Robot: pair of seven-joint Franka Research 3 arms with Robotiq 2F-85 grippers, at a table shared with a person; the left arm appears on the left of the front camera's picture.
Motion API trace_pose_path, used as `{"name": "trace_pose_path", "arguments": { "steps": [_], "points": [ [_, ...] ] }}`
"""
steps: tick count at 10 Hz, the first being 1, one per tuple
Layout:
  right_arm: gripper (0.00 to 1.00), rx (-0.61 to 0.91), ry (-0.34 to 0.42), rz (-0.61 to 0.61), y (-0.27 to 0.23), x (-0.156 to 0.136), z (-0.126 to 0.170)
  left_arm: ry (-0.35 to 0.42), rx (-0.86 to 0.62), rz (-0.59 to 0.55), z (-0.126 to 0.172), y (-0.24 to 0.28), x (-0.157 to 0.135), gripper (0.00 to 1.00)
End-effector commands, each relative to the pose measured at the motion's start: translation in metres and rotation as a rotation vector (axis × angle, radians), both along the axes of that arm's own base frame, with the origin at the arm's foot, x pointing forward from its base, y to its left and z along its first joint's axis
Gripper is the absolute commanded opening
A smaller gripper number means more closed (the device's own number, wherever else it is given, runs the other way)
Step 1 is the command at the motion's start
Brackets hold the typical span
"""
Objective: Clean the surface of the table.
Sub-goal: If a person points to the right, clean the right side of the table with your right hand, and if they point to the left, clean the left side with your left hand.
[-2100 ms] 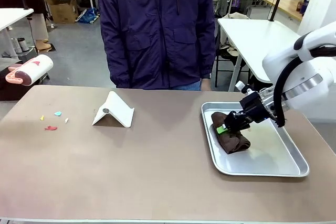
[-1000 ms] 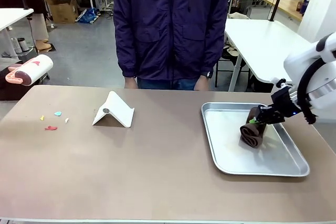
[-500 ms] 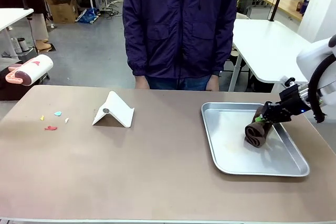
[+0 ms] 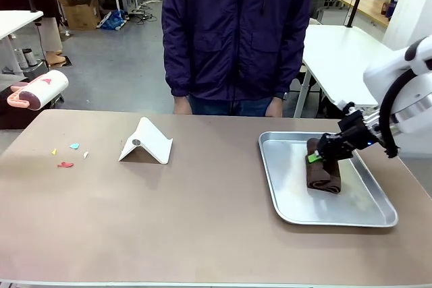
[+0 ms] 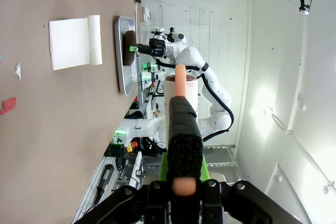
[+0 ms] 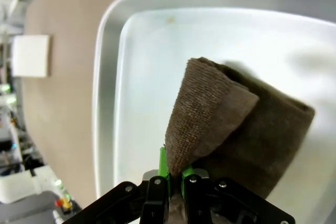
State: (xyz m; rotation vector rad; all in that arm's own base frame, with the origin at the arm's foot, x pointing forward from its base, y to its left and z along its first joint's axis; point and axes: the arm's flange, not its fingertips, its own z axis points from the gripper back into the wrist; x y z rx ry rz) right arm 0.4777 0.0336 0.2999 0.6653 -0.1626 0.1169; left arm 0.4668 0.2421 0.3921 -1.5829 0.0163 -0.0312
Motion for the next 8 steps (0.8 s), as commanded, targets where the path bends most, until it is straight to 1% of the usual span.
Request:
{"name": "trace_pose_path", "arguments": {
  "steps": [1,3,5,6,8],
  "points": [
    [0.10,0.076,-0.012,0.113,0.017,-0.006,0.008,-0.009,-0.008,-0.005,0.004,0.000,-0.005,0.22],
    [0.10,0.151,-0.031,0.161,0.020,-0.020,0.021,-0.009,-0.008,-0.005,0.004,0.000,-0.005,0.22],
    [0.10,0.274,-0.109,0.191,0.000,-0.035,0.047,-0.009,-0.008,-0.005,0.004,0.000,-0.005,0.22],
    [0.10,0.362,-0.129,0.236,-0.015,-0.042,0.062,-0.009,-0.008,-0.005,0.004,0.000,-0.005,0.22],
    [0.10,0.638,-0.164,0.319,-0.054,-0.057,0.092,-0.009,-0.008,-0.005,0.004,0.000,-0.005,0.22]
  ]
}}
